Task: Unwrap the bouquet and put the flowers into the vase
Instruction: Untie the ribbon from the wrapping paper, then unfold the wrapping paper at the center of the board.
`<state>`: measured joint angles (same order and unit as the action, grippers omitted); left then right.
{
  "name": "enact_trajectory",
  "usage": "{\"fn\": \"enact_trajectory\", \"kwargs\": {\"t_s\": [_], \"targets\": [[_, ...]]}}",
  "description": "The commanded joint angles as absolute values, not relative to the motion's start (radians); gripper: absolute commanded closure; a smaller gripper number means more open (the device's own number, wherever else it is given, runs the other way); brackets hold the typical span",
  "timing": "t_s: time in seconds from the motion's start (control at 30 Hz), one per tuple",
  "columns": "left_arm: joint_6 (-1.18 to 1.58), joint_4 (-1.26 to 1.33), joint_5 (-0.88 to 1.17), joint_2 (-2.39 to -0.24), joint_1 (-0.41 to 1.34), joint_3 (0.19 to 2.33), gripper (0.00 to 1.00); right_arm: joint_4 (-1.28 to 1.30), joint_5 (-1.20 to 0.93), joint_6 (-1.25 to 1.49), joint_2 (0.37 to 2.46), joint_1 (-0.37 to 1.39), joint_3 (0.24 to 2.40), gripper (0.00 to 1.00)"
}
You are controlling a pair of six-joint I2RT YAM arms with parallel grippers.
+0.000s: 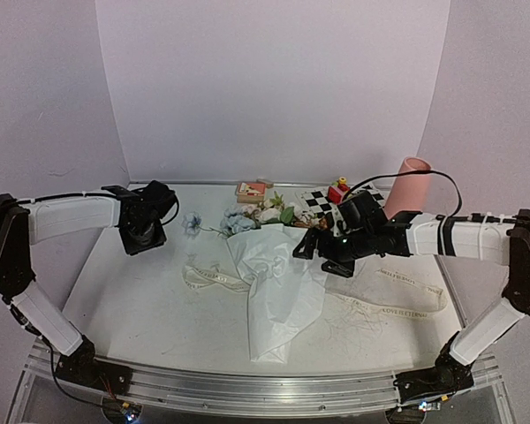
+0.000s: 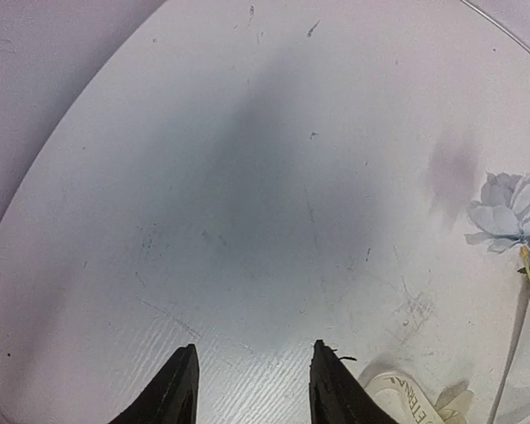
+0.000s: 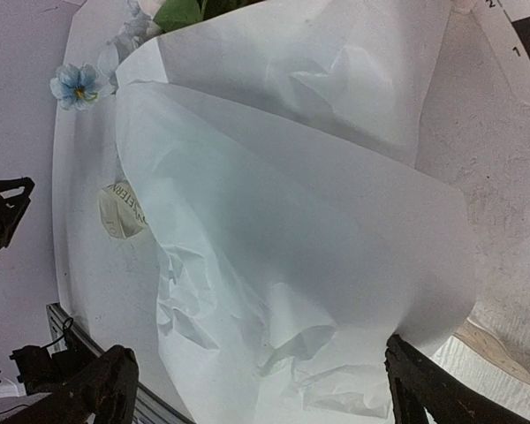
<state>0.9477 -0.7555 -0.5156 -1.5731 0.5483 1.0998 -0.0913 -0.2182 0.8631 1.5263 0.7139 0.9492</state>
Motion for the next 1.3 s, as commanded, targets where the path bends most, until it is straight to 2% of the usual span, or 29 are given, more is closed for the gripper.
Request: {"fn": "enact_trajectory", "kwargs": {"t_s": [0.0,0.17,0.37,0.7,0.9,1.0,1.1,1.27], "targets": [[0.893,-0.771,-0.588,-1.488,0.549,1.163,0.54,-0.129,-0.285,0.857,1.551,0.716,1.012,0.02],[0.681,-0.628,-0.252,-1.473,0.549,1.172,0.46,-0.174,-0.355,0.851,1.563,0.716,1.040,0.05],[0.632,-0.467,-0.035,-1.415,0.549,1.119,0.39,-0.027,-0.200,0.839,1.541,0.706,1.066,0.03],[0.610,-0.460,-0.102,-1.401,0.549,1.106,0.41,0.066,-0.123,0.813,1.466,0.630,0.962,0.02],[0.610,-0.462,-0.123,-1.403,0.549,1.105,0.41,0.035,-0.260,0.794,1.555,0.625,0.974,0.02],[0.613,-0.463,-0.124,-1.407,0.549,1.092,0.42,-0.097,-0.360,0.789,1.566,0.631,0.979,0.02],[0.616,-0.465,-0.122,-1.398,0.550,1.074,0.42,-0.209,-0.439,0.767,1.571,0.663,1.029,0.02],[0.594,-0.487,-0.122,-1.365,0.549,1.114,0.42,-0.224,-0.486,0.684,1.643,0.788,1.244,0.02]]}}
